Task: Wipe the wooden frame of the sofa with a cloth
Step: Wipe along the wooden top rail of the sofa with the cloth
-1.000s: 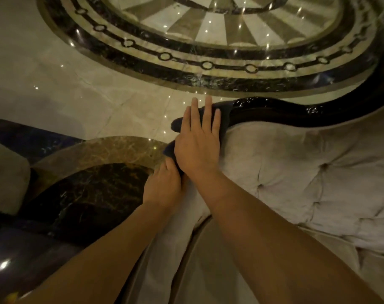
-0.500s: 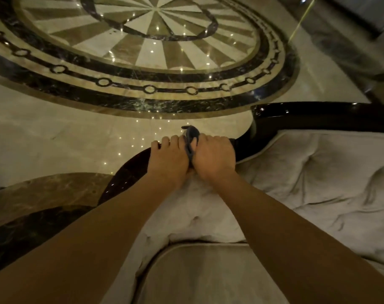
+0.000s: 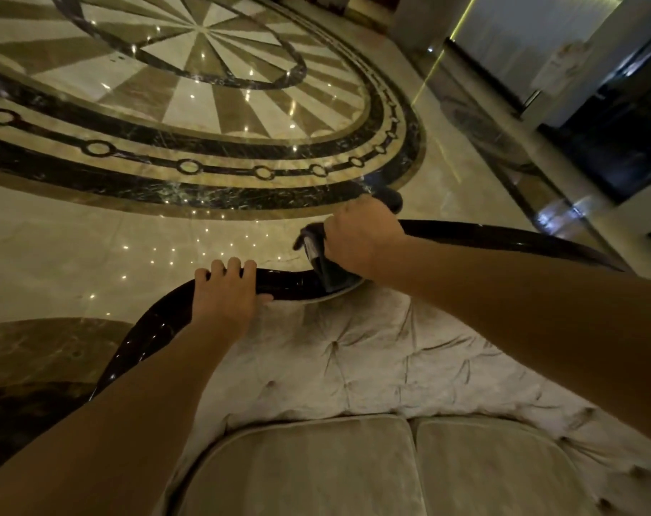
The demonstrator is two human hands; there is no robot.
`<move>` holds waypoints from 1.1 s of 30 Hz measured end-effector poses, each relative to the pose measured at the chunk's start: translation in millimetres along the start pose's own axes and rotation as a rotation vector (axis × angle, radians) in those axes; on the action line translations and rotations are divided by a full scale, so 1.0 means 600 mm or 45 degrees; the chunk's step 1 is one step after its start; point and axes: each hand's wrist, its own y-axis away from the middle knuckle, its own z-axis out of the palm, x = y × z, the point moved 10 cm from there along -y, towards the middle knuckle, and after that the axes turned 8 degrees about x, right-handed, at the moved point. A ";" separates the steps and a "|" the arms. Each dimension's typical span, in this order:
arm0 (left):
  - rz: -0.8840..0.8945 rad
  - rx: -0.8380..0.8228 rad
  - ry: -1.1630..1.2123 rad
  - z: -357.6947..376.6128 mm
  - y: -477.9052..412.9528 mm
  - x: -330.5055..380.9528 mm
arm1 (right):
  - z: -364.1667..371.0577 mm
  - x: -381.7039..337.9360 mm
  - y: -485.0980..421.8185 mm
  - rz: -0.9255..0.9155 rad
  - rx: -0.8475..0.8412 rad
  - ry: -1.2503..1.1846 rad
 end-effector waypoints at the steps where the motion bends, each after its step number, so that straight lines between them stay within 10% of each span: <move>1: 0.009 -0.012 0.007 0.003 -0.002 0.003 | -0.007 0.022 0.007 0.099 0.103 -0.183; 6: 0.011 0.016 -0.041 0.016 -0.005 -0.002 | -0.001 0.087 0.095 0.449 0.685 -0.474; 13: -0.345 -0.474 0.553 -0.013 -0.040 0.009 | 0.038 0.116 0.117 0.728 0.498 -0.698; 17: -0.410 -0.113 1.142 -0.158 -0.078 0.125 | 0.034 0.120 0.120 0.680 0.426 -0.664; 27: -0.116 0.005 0.175 -0.231 -0.074 0.358 | 0.152 0.310 0.260 0.759 0.442 -0.714; 33: -0.089 0.076 0.118 -0.236 -0.117 0.577 | 0.265 0.447 0.370 0.830 0.533 -0.822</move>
